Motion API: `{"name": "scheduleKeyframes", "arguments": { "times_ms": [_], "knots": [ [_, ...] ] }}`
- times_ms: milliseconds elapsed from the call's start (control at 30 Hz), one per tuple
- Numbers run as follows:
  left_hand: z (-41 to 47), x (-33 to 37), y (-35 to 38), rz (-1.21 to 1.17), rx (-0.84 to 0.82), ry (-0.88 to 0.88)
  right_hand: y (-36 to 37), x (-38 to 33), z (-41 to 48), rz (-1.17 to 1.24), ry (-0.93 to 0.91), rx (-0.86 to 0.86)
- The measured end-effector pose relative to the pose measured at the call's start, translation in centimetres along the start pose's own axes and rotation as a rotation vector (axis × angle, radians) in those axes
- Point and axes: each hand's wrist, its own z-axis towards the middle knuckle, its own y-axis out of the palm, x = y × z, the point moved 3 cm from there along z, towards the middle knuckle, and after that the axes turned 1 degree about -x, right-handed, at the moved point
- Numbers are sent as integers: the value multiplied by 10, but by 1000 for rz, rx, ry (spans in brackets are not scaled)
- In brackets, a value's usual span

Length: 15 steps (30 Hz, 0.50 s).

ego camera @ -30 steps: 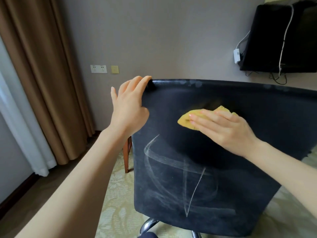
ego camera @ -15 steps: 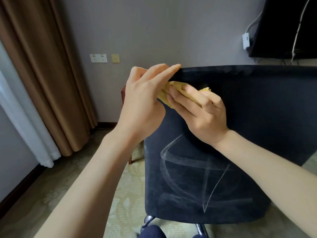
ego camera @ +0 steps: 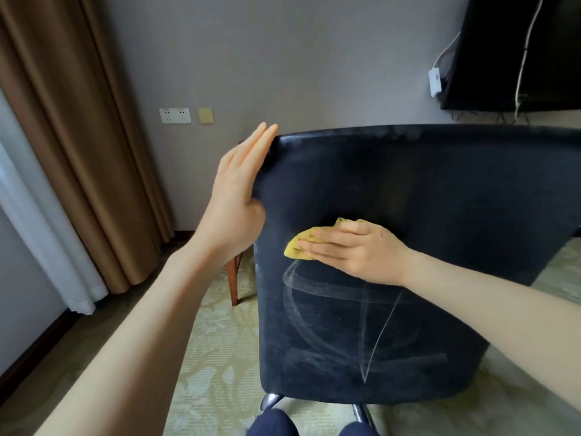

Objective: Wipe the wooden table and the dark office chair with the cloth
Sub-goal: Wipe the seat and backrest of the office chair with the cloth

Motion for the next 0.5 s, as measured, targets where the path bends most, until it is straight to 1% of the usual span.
{"name": "scheduleKeyframes", "arguments": {
  "times_ms": [100,167,200,267,333,400,467,500],
  "knots": [
    [-10,-14,1,-125,-36,-151,-7,0,-27,28,-98,-128],
    [-19,-17,0,-263,-84,-203,-16,3,-39,13,-159,-203],
    [-21,-19,1,-332,-107,-223,-21,7,-42,0,-156,-217],
    [-22,-21,3,-416,-122,-242,-35,19,-46,-10,-107,-194],
    [-22,-21,3,-440,-116,-250,-47,30,-43,-39,-51,-143],
    [-22,-21,1,-457,-112,-256,-58,42,-28,-120,21,-60],
    [-22,-22,-2,-453,-112,-238,-68,52,-9,-250,81,59],
    [-22,-22,-4,-446,-112,-220,-70,54,1,-276,106,101]
  ]
}}
